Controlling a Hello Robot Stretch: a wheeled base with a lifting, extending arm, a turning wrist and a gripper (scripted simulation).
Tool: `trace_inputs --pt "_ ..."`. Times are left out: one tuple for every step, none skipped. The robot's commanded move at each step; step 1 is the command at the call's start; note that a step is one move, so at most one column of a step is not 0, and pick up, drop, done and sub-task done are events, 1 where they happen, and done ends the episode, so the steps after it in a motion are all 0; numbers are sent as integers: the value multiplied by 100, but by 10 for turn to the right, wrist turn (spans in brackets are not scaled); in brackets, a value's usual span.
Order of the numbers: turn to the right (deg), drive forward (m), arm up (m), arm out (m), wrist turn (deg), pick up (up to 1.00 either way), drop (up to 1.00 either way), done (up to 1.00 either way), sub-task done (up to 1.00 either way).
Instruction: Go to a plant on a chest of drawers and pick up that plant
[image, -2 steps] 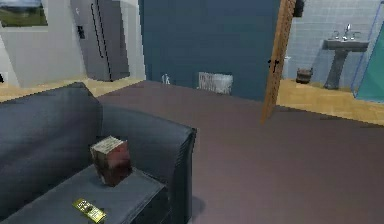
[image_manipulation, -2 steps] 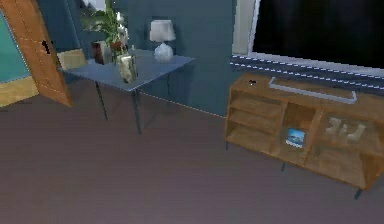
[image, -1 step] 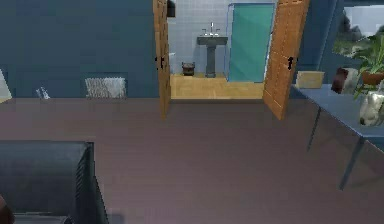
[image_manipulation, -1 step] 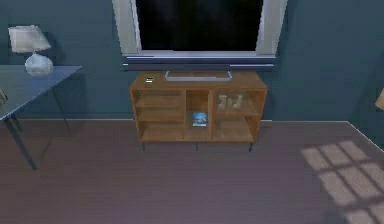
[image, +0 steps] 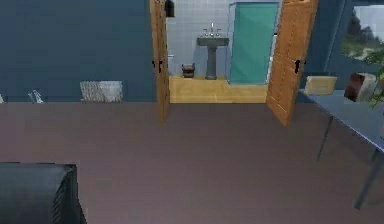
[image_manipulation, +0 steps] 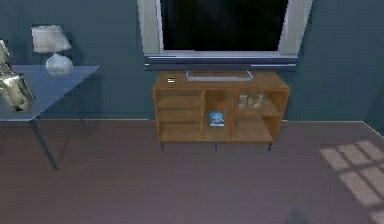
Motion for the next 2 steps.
trace_inputs --pt "450 0 0 0 0 0 0 0 0" --pt "450 0 0 0 0 0 0 0 0"
